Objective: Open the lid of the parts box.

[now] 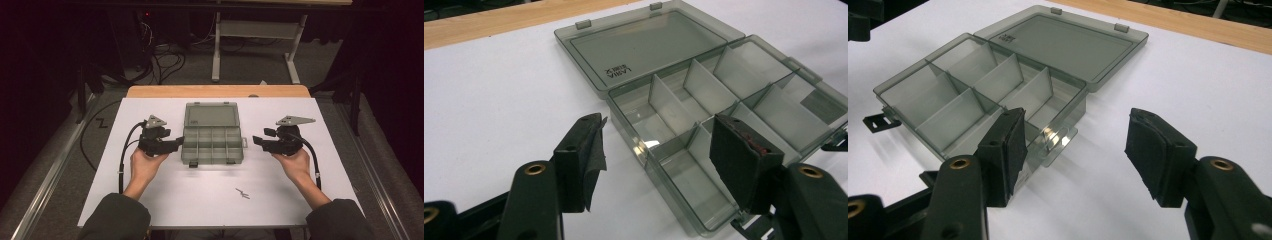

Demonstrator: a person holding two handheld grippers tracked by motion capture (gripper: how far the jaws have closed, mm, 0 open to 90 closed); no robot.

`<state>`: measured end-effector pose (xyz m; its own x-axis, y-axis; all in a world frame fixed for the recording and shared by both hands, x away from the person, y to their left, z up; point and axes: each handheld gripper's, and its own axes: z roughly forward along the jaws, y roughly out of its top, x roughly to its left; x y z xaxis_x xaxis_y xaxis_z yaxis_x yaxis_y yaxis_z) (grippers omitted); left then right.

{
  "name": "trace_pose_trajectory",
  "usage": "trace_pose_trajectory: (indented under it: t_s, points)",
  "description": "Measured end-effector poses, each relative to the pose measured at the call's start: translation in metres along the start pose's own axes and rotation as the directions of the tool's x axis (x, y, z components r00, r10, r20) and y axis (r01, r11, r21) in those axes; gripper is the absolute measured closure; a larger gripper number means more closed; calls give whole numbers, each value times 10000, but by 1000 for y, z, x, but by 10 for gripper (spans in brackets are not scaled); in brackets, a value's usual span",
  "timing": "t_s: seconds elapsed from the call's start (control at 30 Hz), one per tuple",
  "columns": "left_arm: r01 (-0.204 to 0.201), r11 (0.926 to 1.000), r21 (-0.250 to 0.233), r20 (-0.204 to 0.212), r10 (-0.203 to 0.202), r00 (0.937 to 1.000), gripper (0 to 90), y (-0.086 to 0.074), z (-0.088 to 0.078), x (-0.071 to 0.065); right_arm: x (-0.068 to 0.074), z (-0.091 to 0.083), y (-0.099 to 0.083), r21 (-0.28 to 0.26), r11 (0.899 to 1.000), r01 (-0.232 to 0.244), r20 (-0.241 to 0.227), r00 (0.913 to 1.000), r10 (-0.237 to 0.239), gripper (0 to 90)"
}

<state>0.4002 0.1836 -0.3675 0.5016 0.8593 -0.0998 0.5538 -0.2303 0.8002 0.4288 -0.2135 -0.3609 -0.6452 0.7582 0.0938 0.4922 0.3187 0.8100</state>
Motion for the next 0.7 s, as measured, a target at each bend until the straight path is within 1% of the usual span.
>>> trace_pose_trajectory:
  t_s: [0.07, 0.13, 0.2, 0.23, 0.3, 0.33, 0.37, 0.47, 0.5, 0.57, 0.67, 0.7]
  points:
    - [4, 10000, -3, -39, -4, 10000, 378, -2, -1, -2, 0, -1, -3, -33, 10000, 51, 5, 10000, -51, 429]
    - [-76, 10000, -29, -104, 76, 9999, 366, -5, -4, -4, 0, -4, -6, -67, 10000, 50, 31, 10000, -50, 429]
    - [-65, 9999, -100, -73, 64, 10000, 365, -7, -7, -6, 0, -6, -8, -27, 10000, 78, 33, 10000, -78, 429]
    - [-79, 9999, -132, -64, 78, 9999, 364, -8, -8, -7, 0, -8, -9, -103, 9999, 115, 29, 9999, -115, 429]
    - [-72, 9997, -238, 4, 72, 10000, 360, -10, -12, -9, 1, -12, -11, -237, 9991, 339, 107, 9994, -337, 428]
    - [-43, 9995, -309, 67, 45, 10000, 357, -11, -13, -10, 2, -14, -12, -243, 9993, 292, 99, 9995, -290, 427]
    - [-56, 9993, -380, 96, 60, 9999, 356, -12, -15, -11, 2, -15, -13, -319, 9986, 426, 113, 9990, -422, 426]
    - [-40, 9982, -600, 349, 61, 9994, 356, -15, -21, -13, 5, -21, -18, -387, 9980, 504, 106, 9987, -500, 413]
    - [22, 9974, -723, 417, 9, 9991, 356, -16, -23, -14, 6, -23, -19, -400, 9976, 568, 91, 9984, -564, 412]
    - [-113, 9966, -818, 390, 145, 9991, 356, -18, -27, -16, 7, -27, -23, -527, 9965, 650, 67, 9979, -647, 409]
    - [-370, 9956, -858, 130, 383, 9992, 354, -22, -30, -18, 9, -31, -27, -602, 9944, 872, 63, 9962, -869, 404]
    - [-378, 9956, -852, 122, 390, 9992, 353, -23, -31, -18, 10, -33, -29, -578, 9952, 793, 64, 9968, -791, 402]
